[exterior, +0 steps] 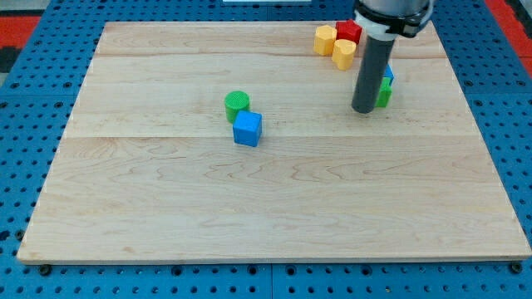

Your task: Push the blue cube into the green star

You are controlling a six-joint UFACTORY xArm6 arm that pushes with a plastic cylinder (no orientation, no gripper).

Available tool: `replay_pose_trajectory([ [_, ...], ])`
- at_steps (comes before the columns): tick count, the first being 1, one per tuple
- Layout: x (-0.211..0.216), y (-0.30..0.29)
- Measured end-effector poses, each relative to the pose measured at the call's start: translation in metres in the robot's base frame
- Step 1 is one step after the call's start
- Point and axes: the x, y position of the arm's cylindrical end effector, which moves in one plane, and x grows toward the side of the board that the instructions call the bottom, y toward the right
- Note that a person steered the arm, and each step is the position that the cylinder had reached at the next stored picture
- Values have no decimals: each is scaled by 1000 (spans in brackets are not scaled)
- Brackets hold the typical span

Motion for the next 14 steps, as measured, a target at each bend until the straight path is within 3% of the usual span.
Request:
replay_pose_trajectory([
  [2,-7,7],
  [4,-47,8],
  [5,-10,-21],
  [6,81,-35],
  [7,117,-132],
  [8,94,-184],
  [9,38,-205],
  [11,2,-167],
  [13,56,-142],
  [14,59,-123],
])
